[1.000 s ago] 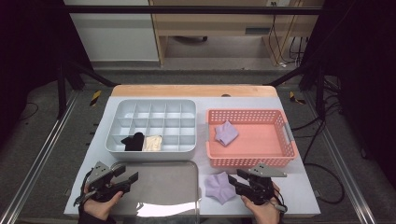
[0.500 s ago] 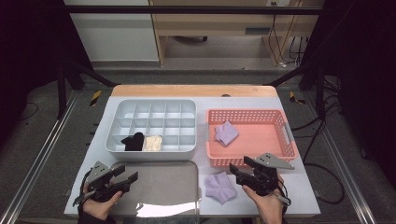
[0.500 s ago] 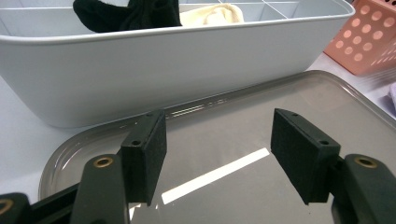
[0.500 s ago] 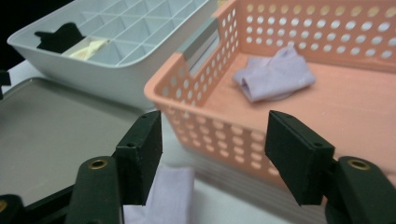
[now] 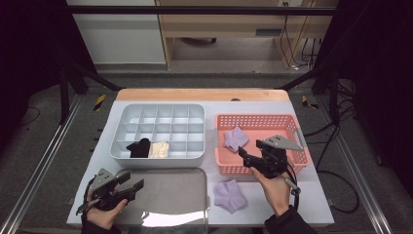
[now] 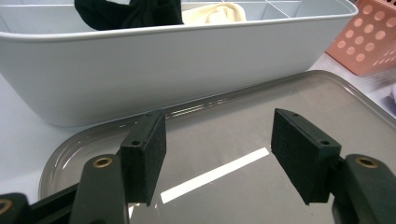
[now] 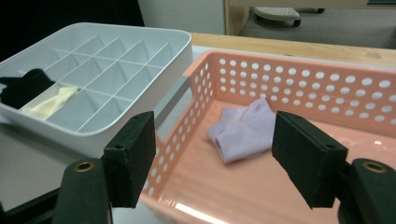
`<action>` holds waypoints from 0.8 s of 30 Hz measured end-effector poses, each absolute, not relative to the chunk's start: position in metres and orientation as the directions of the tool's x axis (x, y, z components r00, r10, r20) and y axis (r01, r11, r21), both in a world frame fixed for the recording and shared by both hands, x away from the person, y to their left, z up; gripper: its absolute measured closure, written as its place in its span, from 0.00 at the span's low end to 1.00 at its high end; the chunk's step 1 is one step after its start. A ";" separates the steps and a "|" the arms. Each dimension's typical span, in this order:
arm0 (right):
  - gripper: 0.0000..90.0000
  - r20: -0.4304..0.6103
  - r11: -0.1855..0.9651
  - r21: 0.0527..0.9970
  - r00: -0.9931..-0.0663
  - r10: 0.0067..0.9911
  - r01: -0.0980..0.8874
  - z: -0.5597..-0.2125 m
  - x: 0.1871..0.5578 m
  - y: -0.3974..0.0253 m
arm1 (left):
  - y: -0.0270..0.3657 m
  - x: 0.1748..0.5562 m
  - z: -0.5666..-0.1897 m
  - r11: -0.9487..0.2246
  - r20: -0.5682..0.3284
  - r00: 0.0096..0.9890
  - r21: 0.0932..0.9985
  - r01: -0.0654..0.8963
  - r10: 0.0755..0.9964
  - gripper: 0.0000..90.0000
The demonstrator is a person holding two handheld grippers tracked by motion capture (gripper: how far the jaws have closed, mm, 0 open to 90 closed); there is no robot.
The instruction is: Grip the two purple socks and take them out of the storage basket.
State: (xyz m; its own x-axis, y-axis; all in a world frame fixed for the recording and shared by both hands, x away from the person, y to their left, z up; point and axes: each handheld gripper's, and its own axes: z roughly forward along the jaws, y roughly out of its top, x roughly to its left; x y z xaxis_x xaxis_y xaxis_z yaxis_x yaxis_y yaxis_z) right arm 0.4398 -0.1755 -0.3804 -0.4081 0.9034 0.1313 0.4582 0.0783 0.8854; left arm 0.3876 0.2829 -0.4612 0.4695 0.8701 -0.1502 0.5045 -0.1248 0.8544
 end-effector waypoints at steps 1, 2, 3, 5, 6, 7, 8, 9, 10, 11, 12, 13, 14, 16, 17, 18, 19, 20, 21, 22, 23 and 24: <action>0.35 0.127 0.079 0.886 -0.405 0.906 0.456 -0.379 0.444 -0.175 | 0.283 0.388 -0.461 -0.125 -0.150 0.471 0.855 0.503 0.869 0.39; 0.35 0.131 0.074 0.888 -0.403 0.906 0.454 -0.377 0.447 -0.174 | 0.283 0.388 -0.461 -0.124 -0.151 0.471 0.855 0.504 0.869 0.39; 0.35 0.125 0.078 0.888 -0.402 0.907 0.453 -0.375 0.452 -0.173 | 0.283 0.388 -0.461 -0.123 -0.152 0.470 0.855 0.503 0.869 0.39; 0.35 0.128 0.075 0.885 -0.396 0.909 0.459 -0.372 0.461 -0.172 | 0.284 0.388 -0.461 -0.120 -0.155 0.469 0.855 0.505 0.870 0.39; 0.36 0.136 0.069 0.885 -0.396 0.908 0.461 -0.371 0.465 -0.171 | 0.284 0.388 -0.461 -0.122 -0.154 0.469 0.854 0.505 0.870 0.39; 0.36 0.145 0.060 0.885 -0.395 0.907 0.462 -0.370 0.469 -0.171 | 0.284 0.389 -0.462 -0.123 -0.154 0.470 0.853 0.507 0.869 0.39; 0.36 0.159 0.045 0.886 -0.394 0.905 0.461 -0.368 0.474 -0.171 | 0.284 0.389 -0.462 -0.123 -0.154 0.469 0.852 0.508 0.869 0.39; 0.36 0.165 0.037 0.886 -0.390 0.906 0.461 -0.367 0.477 -0.171 | 0.283 0.389 -0.462 -0.123 -0.154 0.469 0.852 0.508 0.870 0.39; 0.35 0.166 0.034 0.886 -0.385 0.908 0.462 -0.367 0.482 -0.171 | 0.284 0.389 -0.462 -0.123 -0.155 0.469 0.852 0.508 0.869 0.39; 0.35 0.169 0.030 0.884 -0.380 0.909 0.466 -0.366 0.486 -0.171 | 0.284 0.388 -0.462 -0.122 -0.155 0.470 0.854 0.507 0.869 0.39; 0.35 0.177 0.021 0.883 -0.374 0.910 0.469 -0.366 0.491 -0.171 | 0.284 0.388 -0.461 -0.120 -0.156 0.470 0.854 0.506 0.869 0.39; 0.35 0.180 0.018 0.882 -0.372 0.911 0.472 -0.366 0.494 -0.170 | 0.284 0.388 -0.461 -0.119 -0.157 0.470 0.854 0.506 0.869 0.39; 0.35 0.171 0.026 0.880 -0.368 0.914 0.473 -0.366 0.498 -0.169 | 0.284 0.388 -0.462 -0.119 -0.157 0.469 0.854 0.507 0.869 0.39; 0.35 0.159 0.035 0.882 -0.367 0.917 0.470 -0.366 0.507 -0.167 | 0.284 0.389 -0.462 -0.121 -0.157 0.470 0.853 0.508 0.869 0.39; 0.35 0.165 0.030 0.882 -0.367 0.915 0.471 -0.366 0.510 -0.167 | 0.284 0.389 -0.462 -0.122 -0.158 0.471 0.852 0.509 0.868 0.39; 0.35 0.170 0.027 0.878 -0.365 0.915 0.478 -0.367 0.514 -0.165 | 0.284 0.389 -0.462 -0.121 -0.159 0.471 0.852 0.509 0.868 0.39; 0.35 0.174 0.026 0.876 -0.365 0.915 0.482 -0.367 0.517 -0.164 | 0.284 0.389 -0.462 -0.119 -0.160 0.470 0.852 0.510 0.868 0.39; 0.35 0.167 0.030 0.873 -0.358 0.919 0.486 -0.368 0.521 -0.163 | 0.284 0.389 -0.462 -0.119 -0.161 0.471 0.852 0.511 0.868 0.39; 0.36 0.163 0.034 0.872 -0.355 0.921 0.488 -0.369 0.524 -0.162 | 0.284 0.389 -0.462 -0.118 -0.163 0.472 0.852 0.511 0.867 0.39; 0.36 0.159 0.037 0.871 -0.352 0.922 0.490 -0.370 0.527 -0.160 | 0.284 0.389 -0.462 -0.117 -0.164 0.472 0.852 0.510 0.866 0.39; 0.36 0.153 0.041 0.871 -0.349 0.924 0.490 -0.372 0.530 -0.159 | 0.284 0.389 -0.462 -0.116 -0.165 0.472 0.852 0.510 0.866 0.39; 0.36 0.146 0.047 0.868 -0.346 0.927 0.494 -0.373 0.533 -0.157 | 0.285 0.389 -0.462 -0.117 -0.163 0.473 0.853 0.509 0.866 0.39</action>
